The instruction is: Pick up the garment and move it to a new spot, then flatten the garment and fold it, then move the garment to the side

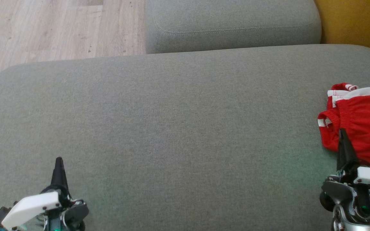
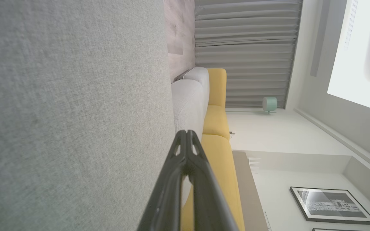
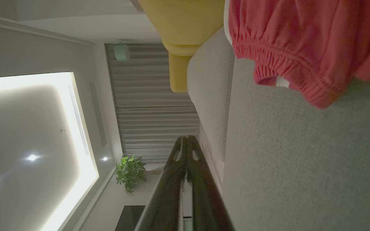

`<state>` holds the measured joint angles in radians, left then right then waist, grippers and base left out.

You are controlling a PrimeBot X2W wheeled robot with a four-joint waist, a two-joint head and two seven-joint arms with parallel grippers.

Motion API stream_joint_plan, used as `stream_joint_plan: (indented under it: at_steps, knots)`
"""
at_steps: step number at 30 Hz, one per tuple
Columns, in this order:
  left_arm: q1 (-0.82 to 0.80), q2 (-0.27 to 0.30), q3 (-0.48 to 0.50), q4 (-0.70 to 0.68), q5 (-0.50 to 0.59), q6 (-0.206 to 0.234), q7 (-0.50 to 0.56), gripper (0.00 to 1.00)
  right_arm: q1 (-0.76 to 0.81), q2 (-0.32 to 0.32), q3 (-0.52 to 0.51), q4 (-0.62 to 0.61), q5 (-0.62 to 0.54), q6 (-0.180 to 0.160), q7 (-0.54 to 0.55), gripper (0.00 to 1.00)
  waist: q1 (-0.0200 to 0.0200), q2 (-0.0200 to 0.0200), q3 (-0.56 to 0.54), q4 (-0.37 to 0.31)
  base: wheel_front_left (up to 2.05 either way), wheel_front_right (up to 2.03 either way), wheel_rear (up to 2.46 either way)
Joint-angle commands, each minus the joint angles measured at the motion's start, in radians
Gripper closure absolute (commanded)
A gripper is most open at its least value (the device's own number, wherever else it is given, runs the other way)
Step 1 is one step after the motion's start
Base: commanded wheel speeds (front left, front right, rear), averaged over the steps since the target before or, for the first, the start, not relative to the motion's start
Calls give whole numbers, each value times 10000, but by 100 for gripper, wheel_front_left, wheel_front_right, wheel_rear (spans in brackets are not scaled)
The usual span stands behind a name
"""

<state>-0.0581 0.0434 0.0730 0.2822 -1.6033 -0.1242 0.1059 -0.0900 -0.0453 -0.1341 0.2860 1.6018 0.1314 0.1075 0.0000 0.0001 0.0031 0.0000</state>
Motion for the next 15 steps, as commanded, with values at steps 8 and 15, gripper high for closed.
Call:
stream_joint_plan:
  at_steps: [8, 15]
  knots:
    - [-500, 68, 405, -370, -56, -65, 71, 100, -179, -49, 205, -412, 69, -7, 56, 100, 0, -1, 0, 0, 0, 0, 0]
    - [-500, 68, 405, -370, -56, -65, 70, 100, -179, -49, 205, -412, 70, -7, 56, 100, 0, -1, 0, 0, 0, 0, 0]
